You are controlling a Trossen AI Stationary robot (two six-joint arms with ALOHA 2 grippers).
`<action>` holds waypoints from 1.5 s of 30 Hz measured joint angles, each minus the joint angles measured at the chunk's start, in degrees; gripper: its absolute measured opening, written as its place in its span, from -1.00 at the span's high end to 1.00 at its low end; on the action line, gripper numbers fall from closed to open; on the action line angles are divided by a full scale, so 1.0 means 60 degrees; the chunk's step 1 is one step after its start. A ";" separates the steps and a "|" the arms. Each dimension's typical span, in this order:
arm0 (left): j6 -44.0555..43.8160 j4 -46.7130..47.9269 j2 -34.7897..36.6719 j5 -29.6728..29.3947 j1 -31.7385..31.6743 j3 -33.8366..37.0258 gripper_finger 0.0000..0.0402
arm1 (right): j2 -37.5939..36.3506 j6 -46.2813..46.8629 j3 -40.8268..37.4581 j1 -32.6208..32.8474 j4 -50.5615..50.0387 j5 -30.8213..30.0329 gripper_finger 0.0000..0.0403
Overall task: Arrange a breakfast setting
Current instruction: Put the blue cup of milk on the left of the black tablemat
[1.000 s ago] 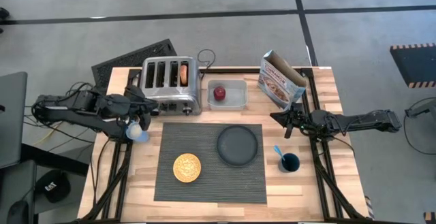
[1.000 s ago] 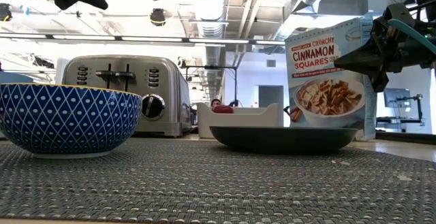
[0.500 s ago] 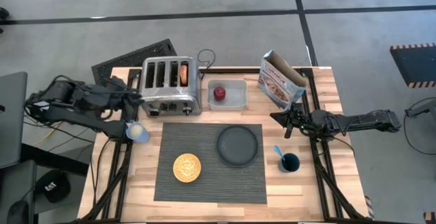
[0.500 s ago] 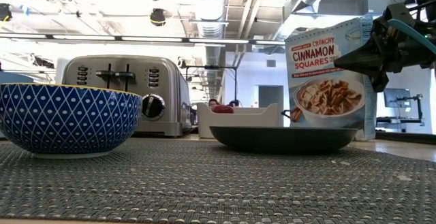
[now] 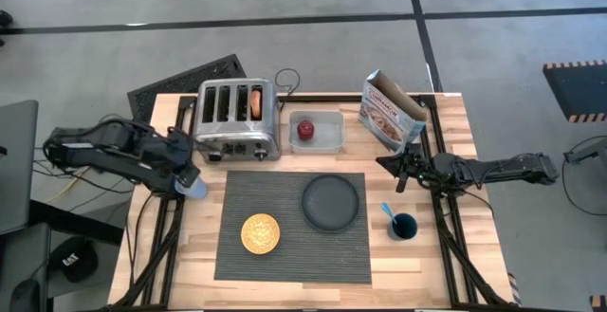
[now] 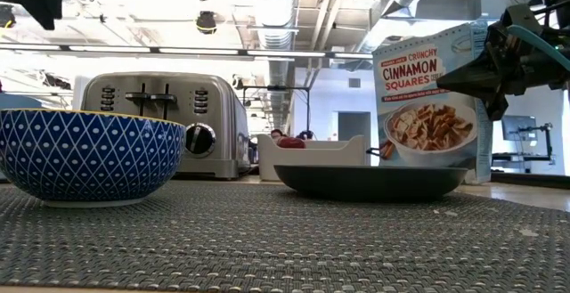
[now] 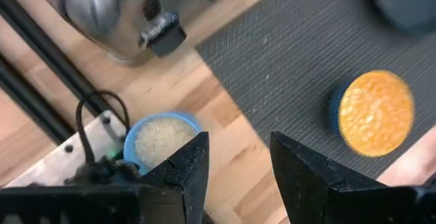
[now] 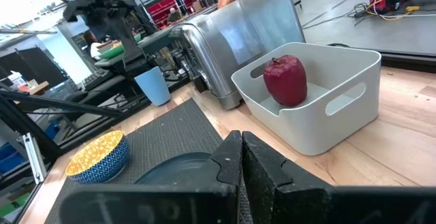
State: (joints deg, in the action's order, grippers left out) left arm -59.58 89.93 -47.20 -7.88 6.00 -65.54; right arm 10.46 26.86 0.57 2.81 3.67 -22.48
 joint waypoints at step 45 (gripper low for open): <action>0.0666 -0.1147 -0.1849 0.1242 0.0000 0.3570 0.55 | -0.0004 -0.0084 0.0000 0.0007 0.0000 -0.0020 0.80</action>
State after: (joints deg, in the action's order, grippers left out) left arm -55.58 83.05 -58.29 -0.43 6.00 -44.12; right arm 10.44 26.36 0.57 2.85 3.67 -22.60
